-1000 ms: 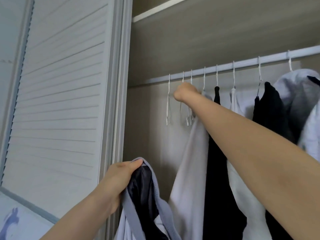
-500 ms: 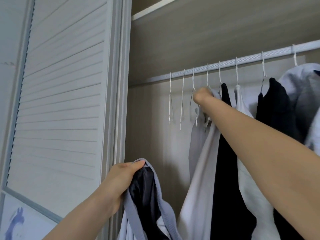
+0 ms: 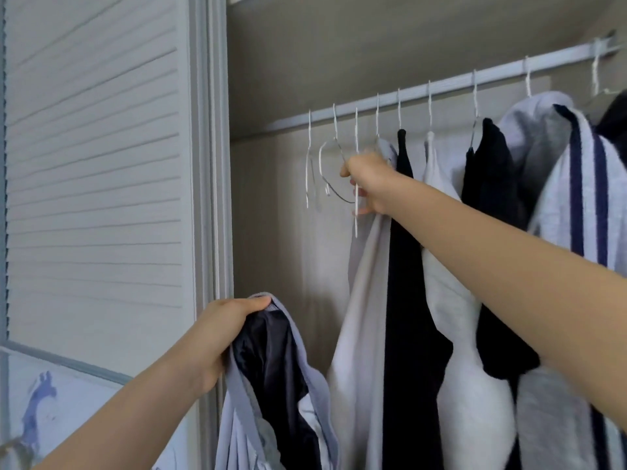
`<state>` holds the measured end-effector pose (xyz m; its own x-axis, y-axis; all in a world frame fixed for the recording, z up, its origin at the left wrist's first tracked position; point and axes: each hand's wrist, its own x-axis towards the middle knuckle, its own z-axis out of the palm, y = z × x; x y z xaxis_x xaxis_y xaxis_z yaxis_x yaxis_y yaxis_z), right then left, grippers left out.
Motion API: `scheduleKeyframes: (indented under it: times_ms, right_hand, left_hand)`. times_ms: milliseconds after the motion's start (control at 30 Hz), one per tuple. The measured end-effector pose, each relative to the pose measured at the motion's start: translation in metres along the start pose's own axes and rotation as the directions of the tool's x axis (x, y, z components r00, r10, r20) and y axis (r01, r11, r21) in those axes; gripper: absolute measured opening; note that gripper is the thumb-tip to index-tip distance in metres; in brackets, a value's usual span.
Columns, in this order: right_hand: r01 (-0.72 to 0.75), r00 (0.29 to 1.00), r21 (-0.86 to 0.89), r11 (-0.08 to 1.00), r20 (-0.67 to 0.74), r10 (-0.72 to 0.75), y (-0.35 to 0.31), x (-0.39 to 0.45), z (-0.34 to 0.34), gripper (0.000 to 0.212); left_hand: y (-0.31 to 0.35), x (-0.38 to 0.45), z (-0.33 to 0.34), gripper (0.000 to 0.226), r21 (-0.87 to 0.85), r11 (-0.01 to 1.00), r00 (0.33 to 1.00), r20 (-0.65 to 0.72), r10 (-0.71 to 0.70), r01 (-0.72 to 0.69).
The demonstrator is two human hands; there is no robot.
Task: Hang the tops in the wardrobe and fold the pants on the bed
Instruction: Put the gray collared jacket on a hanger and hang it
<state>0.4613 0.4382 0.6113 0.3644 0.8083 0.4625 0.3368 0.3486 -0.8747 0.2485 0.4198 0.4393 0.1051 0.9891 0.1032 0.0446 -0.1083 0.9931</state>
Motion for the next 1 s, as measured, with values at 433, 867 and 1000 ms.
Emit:
scheduleKeyframes:
  times_ms: [433, 867, 1000]
  right_hand:
    - [-0.406, 0.805, 0.085, 0.910, 0.506, 0.311, 0.075, -0.191, -0.067, 0.010]
    - [-0.571, 0.463, 0.292, 0.767, 0.886, 0.008, 0.146, -0.245, -0.188, 0.032]
    - [-0.657, 0.323, 0.287, 0.697, 0.943, -0.084, 0.165, -0.252, -0.218, 0.034]
  left_hand:
    - [-0.035, -0.048, 0.001, 0.010, 0.553, 0.815, 0.981, 0.030, 0.192, -0.176]
    - [-0.089, -0.026, 0.016, 0.013, 0.447, 0.894, 0.989, -0.116, 0.095, -0.034]
    - [-0.097, -0.028, 0.024, 0.008, 0.222, 0.971, 0.976, -0.213, -0.040, 0.088]
